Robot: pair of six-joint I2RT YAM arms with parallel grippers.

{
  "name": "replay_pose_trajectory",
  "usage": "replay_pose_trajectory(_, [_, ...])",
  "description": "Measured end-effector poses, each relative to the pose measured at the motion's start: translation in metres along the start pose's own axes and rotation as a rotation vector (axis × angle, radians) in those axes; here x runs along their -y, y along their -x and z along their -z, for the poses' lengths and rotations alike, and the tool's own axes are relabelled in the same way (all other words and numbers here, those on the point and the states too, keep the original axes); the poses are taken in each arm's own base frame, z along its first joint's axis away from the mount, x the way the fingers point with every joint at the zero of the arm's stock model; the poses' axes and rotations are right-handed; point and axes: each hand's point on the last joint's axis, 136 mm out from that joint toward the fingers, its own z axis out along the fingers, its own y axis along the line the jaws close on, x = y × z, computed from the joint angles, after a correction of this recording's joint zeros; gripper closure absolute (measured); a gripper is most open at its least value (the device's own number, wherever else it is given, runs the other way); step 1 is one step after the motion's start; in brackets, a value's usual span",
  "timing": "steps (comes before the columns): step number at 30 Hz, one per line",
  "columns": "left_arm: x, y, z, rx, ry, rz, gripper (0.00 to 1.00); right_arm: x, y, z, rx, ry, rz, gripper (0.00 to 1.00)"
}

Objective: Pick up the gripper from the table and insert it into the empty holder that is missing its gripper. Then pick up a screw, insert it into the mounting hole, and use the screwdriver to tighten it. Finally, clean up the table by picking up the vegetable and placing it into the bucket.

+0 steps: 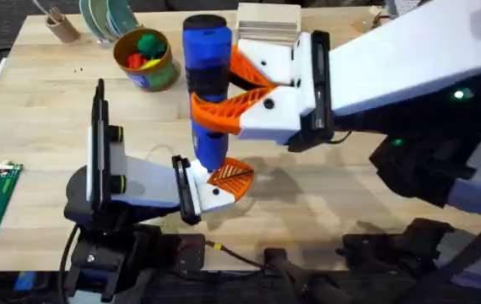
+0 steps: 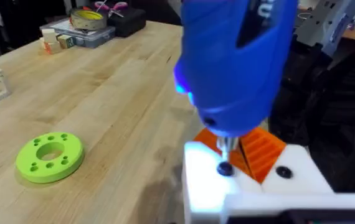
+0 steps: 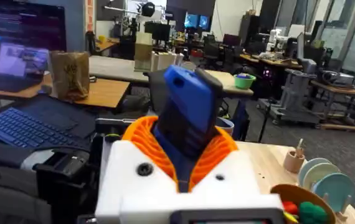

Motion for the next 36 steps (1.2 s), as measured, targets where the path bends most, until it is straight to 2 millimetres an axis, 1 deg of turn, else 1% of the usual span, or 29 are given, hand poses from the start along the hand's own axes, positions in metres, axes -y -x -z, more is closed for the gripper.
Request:
replay_pose_trajectory(3, [0.0,0.0,0.0,0.0,0.0,0.001,0.994,0.0014,-0.0031,-0.001,-0.002,-0.001,-0.002,0.931])
replay_pose_trajectory(16, [0.0,0.0,0.0,0.0,0.0,0.0,0.994,-0.0024,-0.0009,-0.0028,0.008,0.011,0.004,0.932])
replay_pose_trajectory(24, [0.0,-0.0001,0.0,0.0,0.0,0.002,0.994,-0.0003,-0.0082,-0.0028,-0.019,0.0,-0.006,0.933])
replay_pose_trajectory(36, [0.0001,-0.0006,0.0,-0.002,-0.001,0.005,0.994,-0.0003,-0.0088,-0.0029,-0.021,0.001,0.002,0.936])
